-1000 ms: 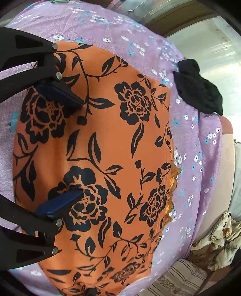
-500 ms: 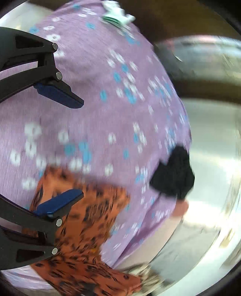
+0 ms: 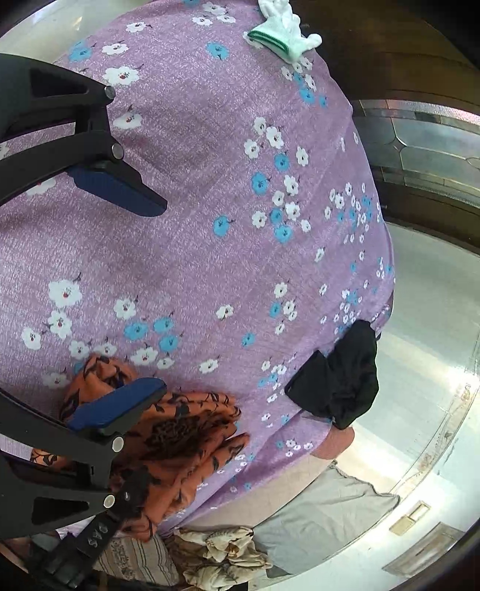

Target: Fold small clothes

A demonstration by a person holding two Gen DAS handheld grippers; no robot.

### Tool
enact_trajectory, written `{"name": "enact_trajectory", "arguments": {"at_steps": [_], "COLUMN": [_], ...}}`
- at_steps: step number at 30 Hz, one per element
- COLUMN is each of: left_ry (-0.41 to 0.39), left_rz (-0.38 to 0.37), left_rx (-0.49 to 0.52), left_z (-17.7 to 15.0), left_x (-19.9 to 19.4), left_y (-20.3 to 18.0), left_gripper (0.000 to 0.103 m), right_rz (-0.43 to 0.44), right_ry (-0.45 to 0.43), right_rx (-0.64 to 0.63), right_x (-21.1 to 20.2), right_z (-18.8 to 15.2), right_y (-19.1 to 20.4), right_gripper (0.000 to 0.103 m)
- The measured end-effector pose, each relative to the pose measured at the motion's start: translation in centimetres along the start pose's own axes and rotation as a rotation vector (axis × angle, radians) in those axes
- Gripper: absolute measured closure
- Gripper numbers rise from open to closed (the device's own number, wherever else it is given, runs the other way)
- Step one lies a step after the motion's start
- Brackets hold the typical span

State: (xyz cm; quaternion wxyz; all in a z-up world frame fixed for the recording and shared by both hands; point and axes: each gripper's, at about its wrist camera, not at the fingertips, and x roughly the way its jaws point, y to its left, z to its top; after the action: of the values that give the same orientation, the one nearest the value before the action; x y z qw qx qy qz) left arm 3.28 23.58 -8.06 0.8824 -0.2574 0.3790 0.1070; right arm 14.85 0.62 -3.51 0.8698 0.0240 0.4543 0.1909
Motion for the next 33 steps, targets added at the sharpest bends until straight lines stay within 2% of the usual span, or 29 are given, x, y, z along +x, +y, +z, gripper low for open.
{"name": "enact_trajectory", "arguments": {"at_steps": [1, 4, 8, 11, 13, 15, 17, 18, 21, 23, 24, 25, 26, 28, 30, 33], "left_ry": [0.003, 0.000, 0.012, 0.007, 0.006, 0.009, 0.014, 0.017, 0.018, 0.014, 0.012, 0.012, 0.012, 0.008, -0.001, -0.023], "left_rz": [-0.002, 0.006, 0.017, 0.010, 0.011, 0.010, 0.012, 0.016, 0.010, 0.000, -0.007, -0.013, -0.023, -0.029, -0.034, -0.043], "left_rx": [0.004, 0.003, -0.011, -0.012, 0.008, 0.014, 0.019, 0.021, 0.017, 0.013, 0.016, 0.021, 0.030, 0.045, 0.053, 0.053], "left_z": [0.1, 0.2, 0.2, 0.1, 0.1, 0.1, 0.1, 0.0, 0.1, 0.1, 0.1, 0.0, 0.0, -0.1, -0.1, -0.1], "left_x": [0.1, 0.1, 0.3, 0.2, 0.3, 0.4, 0.6, 0.7, 0.7, 0.6, 0.6, 0.6, 0.6, 0.6, 0.5, 0.1], "left_y": [-0.1, 0.1, 0.7, 0.6, 0.1, -0.1, -0.1, -0.1, 0.0, 0.0, -0.2, -0.3, -0.6, -1.0, -1.1, -1.0], "left_gripper": [0.013, 0.013, 0.013, 0.013, 0.013, 0.013, 0.013, 0.013, 0.013, 0.013, 0.013, 0.013, 0.013, 0.013, 0.013, 0.013], "right_rz": [0.005, 0.011, 0.053, 0.096, 0.130, 0.123, 0.113, 0.102, 0.090, 0.102, 0.114, 0.128, 0.149, 0.186, 0.185, 0.248], "right_ry": [0.037, 0.069, -0.010, -0.103, -0.123, -0.067, 0.051, 0.079, 0.052, 0.063, 0.067, 0.071, 0.074, 0.060, 0.041, 0.028], "right_rx": [-0.019, -0.007, 0.057, 0.095, 0.117, 0.070, 0.058, 0.071, 0.039, -0.013, -0.026, -0.022, -0.014, -0.033, -0.073, -0.024], "right_x": [1.5, 3.8, 1.5, -1.4, -1.6, 0.6, 3.9, 4.9, 4.3, 4.0, 3.8, 3.8, 3.6, 3.0, 2.4, 0.9], "right_z": [-0.4, -1.9, -1.0, 0.6, 0.7, 0.0, -1.5, -2.3, -2.3, -2.2, -2.3, -2.4, -2.7, -3.2, -4.0, -4.7], "right_y": [0.7, 0.5, -0.3, -0.6, -0.6, 0.4, 0.4, 0.2, 0.7, 1.4, 1.6, 1.6, 1.7, 2.3, 2.8, 1.6], "right_gripper": [0.092, 0.092, 0.093, 0.093, 0.093, 0.093, 0.092, 0.092, 0.088, 0.073, 0.070, 0.062, 0.045, 0.030, 0.029, 0.029]}}
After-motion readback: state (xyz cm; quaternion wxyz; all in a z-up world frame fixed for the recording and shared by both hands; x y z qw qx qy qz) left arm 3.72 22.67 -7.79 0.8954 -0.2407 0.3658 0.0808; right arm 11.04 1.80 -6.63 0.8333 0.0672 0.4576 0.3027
